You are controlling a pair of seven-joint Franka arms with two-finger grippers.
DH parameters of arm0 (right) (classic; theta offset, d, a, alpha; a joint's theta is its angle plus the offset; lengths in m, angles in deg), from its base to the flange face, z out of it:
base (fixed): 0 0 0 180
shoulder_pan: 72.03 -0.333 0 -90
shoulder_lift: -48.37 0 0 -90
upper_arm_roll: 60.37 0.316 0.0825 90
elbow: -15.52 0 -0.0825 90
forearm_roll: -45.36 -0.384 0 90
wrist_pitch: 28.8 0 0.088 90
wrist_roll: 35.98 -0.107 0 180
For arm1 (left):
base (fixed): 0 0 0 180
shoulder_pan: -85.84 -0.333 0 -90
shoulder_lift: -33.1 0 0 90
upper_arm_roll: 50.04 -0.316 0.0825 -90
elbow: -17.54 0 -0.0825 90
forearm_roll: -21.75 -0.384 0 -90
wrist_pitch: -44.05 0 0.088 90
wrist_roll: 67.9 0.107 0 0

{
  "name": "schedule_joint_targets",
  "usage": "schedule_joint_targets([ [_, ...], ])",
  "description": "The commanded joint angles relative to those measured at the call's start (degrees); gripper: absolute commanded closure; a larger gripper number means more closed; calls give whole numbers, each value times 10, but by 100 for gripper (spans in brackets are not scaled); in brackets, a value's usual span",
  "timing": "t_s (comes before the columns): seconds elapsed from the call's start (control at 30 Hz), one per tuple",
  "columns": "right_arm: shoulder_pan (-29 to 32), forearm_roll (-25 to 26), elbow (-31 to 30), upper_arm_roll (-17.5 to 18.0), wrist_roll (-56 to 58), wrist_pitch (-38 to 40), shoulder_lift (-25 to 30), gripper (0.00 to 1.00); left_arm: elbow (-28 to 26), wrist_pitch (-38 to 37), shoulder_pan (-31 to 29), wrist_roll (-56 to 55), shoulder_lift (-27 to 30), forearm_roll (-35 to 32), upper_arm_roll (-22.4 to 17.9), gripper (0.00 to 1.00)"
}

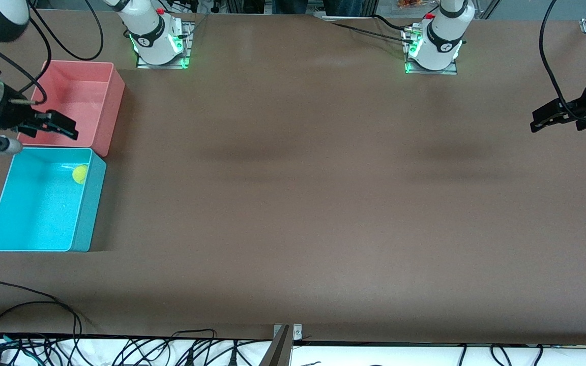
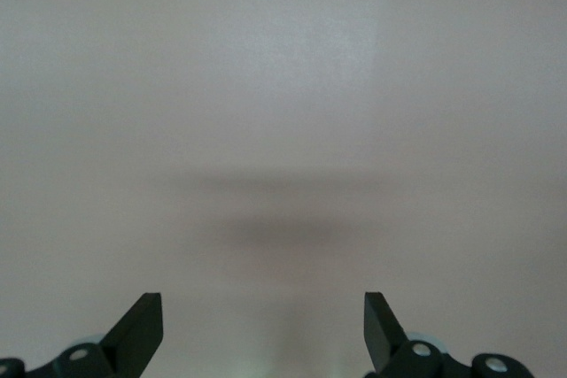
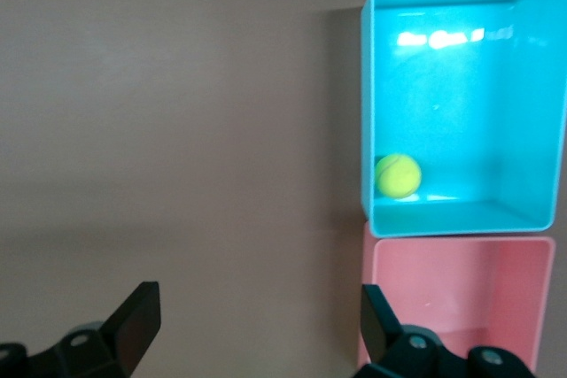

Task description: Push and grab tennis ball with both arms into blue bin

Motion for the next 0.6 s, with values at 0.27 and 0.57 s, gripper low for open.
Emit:
schedule_joint_targets([
  [0.27,25,-20,-32,5,42,9,37,0,-5,-5,3,10,8,-13,0,0],
  [0.57,25,6,-27,17,50,8,35,0,-5,-5,3,10,8,-13,0,0],
])
